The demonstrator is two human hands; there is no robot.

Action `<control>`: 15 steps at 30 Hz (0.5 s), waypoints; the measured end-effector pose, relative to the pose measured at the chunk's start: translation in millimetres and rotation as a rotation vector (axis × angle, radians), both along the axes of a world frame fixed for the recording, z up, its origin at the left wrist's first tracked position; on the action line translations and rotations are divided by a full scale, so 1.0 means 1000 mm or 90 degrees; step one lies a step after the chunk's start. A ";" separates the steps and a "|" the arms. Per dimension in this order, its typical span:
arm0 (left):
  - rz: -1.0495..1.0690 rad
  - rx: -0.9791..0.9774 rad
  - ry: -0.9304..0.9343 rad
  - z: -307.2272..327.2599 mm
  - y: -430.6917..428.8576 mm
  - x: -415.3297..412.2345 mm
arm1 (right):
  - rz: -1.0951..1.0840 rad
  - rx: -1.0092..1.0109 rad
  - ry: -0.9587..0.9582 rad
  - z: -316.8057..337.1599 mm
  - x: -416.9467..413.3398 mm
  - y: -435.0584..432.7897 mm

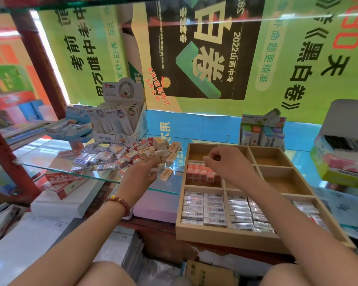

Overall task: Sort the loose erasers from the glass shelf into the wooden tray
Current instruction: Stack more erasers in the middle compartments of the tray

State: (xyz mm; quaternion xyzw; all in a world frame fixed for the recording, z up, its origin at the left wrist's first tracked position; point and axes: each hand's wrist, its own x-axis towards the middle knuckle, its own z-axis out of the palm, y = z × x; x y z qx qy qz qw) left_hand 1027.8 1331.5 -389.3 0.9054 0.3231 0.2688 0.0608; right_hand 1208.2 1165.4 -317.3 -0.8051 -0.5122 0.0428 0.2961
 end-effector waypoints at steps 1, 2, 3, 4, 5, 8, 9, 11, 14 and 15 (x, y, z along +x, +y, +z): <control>0.000 0.025 -0.002 0.001 -0.001 0.001 | -0.008 0.012 0.003 0.000 0.004 -0.001; -0.001 0.046 -0.002 0.004 -0.002 0.002 | -0.016 0.024 0.004 0.001 0.008 -0.002; -0.008 0.067 -0.013 0.008 -0.005 0.004 | -0.020 0.037 0.012 0.001 0.011 -0.003; -0.012 0.074 -0.027 0.013 -0.010 0.007 | -0.021 0.049 0.026 0.002 0.015 -0.004; -0.020 0.078 -0.057 0.019 -0.015 0.010 | -0.019 0.060 0.035 0.002 0.017 -0.005; -0.048 -0.021 -0.191 0.040 -0.034 0.026 | 0.022 0.073 0.070 0.003 0.019 -0.008; -0.069 -0.099 -0.253 0.047 -0.041 0.032 | 0.054 0.068 0.091 0.004 0.018 -0.009; -0.112 -0.254 -0.352 0.057 -0.056 0.041 | 0.128 0.055 0.133 0.004 0.013 -0.010; -0.159 -0.384 -0.421 0.065 -0.072 0.049 | 0.173 0.064 0.151 0.004 0.002 -0.011; -0.174 -0.425 -0.441 0.067 -0.076 0.050 | 0.174 0.082 0.154 0.004 0.000 -0.011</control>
